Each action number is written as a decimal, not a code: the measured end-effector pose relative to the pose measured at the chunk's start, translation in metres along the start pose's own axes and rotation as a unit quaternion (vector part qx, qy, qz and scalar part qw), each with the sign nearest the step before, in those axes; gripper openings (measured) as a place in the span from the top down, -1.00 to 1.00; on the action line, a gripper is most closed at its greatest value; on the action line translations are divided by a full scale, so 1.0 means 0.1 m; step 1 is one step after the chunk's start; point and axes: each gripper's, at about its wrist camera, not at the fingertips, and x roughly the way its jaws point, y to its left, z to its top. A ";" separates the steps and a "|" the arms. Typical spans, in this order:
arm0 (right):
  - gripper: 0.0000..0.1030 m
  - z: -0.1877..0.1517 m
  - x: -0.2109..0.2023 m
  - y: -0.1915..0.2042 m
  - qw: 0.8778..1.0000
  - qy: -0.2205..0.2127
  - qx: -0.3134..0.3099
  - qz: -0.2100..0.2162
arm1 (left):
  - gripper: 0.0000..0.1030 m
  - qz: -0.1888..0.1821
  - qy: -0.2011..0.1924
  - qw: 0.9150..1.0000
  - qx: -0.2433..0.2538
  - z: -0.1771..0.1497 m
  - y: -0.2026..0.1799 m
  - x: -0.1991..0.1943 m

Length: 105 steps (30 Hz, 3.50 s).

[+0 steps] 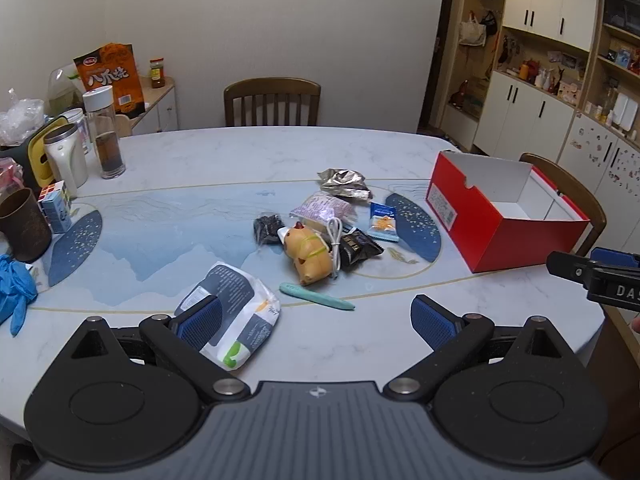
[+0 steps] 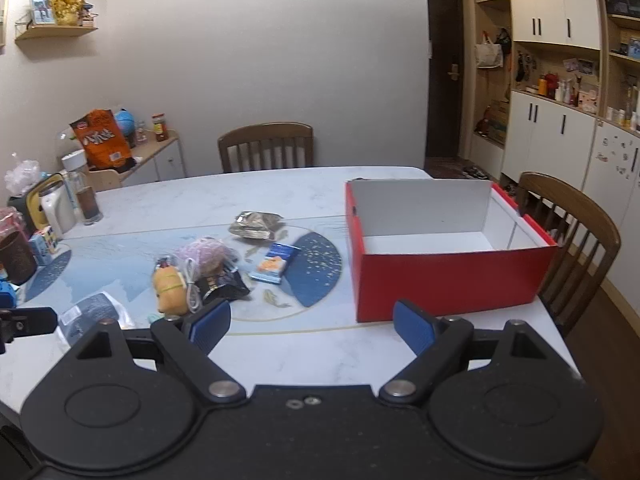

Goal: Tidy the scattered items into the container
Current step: 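Move the left tool toward the white-and-blue snack bag while the right tool approaches the yellow toy, then grasp the white-and-blue bag with the left tool while the right tool grasps the yellow toy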

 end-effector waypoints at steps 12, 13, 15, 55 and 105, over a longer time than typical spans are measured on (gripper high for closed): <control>-0.72 -0.01 0.11 0.14 0.999 0.001 -0.007 0.039 | -0.96 0.024 -0.003 1.000 0.005 0.00 0.16 0.04; -0.72 -0.01 0.13 0.16 0.999 0.001 -0.006 0.042 | -0.96 0.023 -0.004 1.000 0.006 0.00 0.18 0.06; -0.72 -0.01 0.17 0.20 0.999 0.002 -0.009 0.044 | -0.96 0.021 -0.007 1.000 0.008 0.01 0.23 0.10; -0.67 0.18 1.71 1.60 0.989 0.076 -0.108 0.073 | -0.94 -0.051 0.072 0.995 0.037 -0.05 1.10 1.44; 0.08 0.26 2.22 1.84 0.983 0.139 -0.109 0.058 | 0.64 -0.147 0.095 0.984 0.030 0.15 1.30 1.78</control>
